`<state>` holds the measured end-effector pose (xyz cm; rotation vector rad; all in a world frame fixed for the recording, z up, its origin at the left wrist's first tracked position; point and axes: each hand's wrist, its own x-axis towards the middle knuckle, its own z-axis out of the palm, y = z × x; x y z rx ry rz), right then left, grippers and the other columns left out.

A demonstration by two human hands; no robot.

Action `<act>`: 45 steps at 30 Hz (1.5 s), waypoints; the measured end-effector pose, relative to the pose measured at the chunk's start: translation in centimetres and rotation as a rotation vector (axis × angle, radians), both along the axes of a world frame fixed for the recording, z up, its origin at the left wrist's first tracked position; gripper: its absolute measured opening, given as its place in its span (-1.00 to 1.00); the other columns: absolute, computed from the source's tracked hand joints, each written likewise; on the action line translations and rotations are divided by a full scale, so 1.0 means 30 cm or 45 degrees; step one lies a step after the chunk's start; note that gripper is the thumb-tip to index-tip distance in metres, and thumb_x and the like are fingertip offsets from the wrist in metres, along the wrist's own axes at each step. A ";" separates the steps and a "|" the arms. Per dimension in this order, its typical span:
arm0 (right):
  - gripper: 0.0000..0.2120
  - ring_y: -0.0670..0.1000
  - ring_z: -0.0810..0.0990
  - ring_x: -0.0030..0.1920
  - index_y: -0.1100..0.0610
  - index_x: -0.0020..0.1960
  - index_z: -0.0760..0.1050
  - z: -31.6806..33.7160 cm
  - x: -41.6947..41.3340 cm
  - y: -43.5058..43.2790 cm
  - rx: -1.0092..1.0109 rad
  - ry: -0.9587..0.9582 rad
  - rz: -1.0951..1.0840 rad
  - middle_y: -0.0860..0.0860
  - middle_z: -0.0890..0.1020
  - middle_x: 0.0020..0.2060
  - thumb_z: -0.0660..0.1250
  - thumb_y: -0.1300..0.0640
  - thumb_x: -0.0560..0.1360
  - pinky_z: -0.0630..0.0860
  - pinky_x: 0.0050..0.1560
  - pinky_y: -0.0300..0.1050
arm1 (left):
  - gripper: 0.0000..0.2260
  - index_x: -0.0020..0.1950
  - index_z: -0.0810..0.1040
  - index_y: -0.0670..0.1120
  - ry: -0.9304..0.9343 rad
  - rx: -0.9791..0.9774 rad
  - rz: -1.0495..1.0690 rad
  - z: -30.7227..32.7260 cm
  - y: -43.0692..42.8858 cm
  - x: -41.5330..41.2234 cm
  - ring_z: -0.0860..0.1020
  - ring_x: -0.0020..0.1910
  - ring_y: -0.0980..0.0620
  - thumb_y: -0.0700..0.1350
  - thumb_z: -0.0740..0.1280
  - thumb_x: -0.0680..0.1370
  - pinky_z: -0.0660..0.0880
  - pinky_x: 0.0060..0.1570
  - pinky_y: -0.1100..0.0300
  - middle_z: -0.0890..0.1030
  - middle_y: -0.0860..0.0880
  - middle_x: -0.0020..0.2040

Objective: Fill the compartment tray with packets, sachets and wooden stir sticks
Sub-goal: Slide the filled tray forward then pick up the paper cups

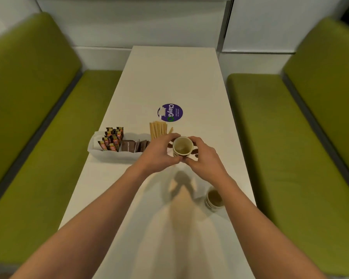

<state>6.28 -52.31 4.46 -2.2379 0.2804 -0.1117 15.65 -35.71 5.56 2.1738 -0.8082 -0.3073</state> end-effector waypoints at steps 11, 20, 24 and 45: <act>-0.43 0.02 0.64 0.11 -0.08 0.34 0.37 -0.128 0.173 -0.008 -0.073 0.218 0.031 -0.09 0.61 0.20 0.54 0.00 0.43 0.58 0.15 0.10 | -0.43 0.33 0.53 0.02 -0.267 0.427 -0.090 -0.103 -0.016 0.153 0.48 0.14 -0.02 0.22 0.51 0.40 0.47 -0.08 0.07 0.53 -0.01 0.09; -0.42 0.05 0.62 0.17 -0.01 0.43 0.38 -0.131 0.179 0.002 0.005 0.229 0.009 -0.04 0.60 0.27 0.52 0.08 0.48 0.55 0.18 0.01 | -0.38 0.51 0.35 0.02 -0.310 0.525 -0.053 -0.114 -0.028 0.130 0.47 0.32 -0.09 0.12 0.45 0.50 0.54 0.13 -0.09 0.54 -0.04 0.32; -0.18 0.07 0.58 0.29 -0.02 0.61 0.18 -0.112 0.158 -0.009 -0.053 0.272 0.043 -0.02 0.49 0.45 0.53 0.07 0.48 0.52 0.27 0.01 | -0.39 0.58 0.27 0.01 -0.306 0.345 0.092 -0.083 0.003 0.062 0.44 0.35 -0.08 0.02 0.38 0.57 0.51 0.20 -0.06 0.51 -0.05 0.37; -0.27 -0.27 0.39 0.43 -0.18 0.59 0.20 -0.223 -0.591 -0.106 0.424 0.118 -0.178 -0.29 0.39 0.47 0.47 0.12 0.55 0.50 0.40 -0.08 | -0.20 0.54 0.30 0.17 0.455 -0.200 0.029 -0.271 -0.071 -0.514 0.46 0.35 0.22 0.16 0.59 0.38 0.50 0.28 0.21 0.43 0.17 0.41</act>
